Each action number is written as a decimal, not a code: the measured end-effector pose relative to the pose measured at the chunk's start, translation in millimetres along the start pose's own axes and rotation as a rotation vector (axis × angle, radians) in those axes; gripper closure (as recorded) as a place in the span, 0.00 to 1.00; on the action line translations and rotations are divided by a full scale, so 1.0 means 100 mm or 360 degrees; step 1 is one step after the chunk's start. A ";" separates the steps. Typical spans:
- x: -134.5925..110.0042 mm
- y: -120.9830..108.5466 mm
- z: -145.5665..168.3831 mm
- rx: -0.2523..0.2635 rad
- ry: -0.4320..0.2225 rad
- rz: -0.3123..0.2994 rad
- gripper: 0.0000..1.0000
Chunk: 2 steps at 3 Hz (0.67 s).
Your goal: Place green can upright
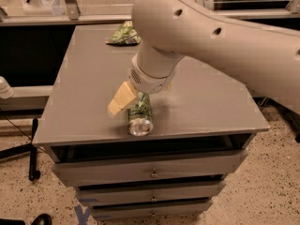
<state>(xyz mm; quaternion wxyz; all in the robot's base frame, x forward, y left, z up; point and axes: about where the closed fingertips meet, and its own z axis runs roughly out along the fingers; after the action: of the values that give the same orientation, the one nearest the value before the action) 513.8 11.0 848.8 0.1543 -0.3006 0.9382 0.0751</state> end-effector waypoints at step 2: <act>0.00 -0.10 0.10 0.0154 0.0086 0.0313 0.00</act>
Offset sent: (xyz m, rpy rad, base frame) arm 0.0137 -0.0063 -0.0153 -0.0978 0.0558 -0.3159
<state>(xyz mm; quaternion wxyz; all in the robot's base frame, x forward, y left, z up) 522.5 5.3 839.2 0.1352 -0.2011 0.9695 0.0365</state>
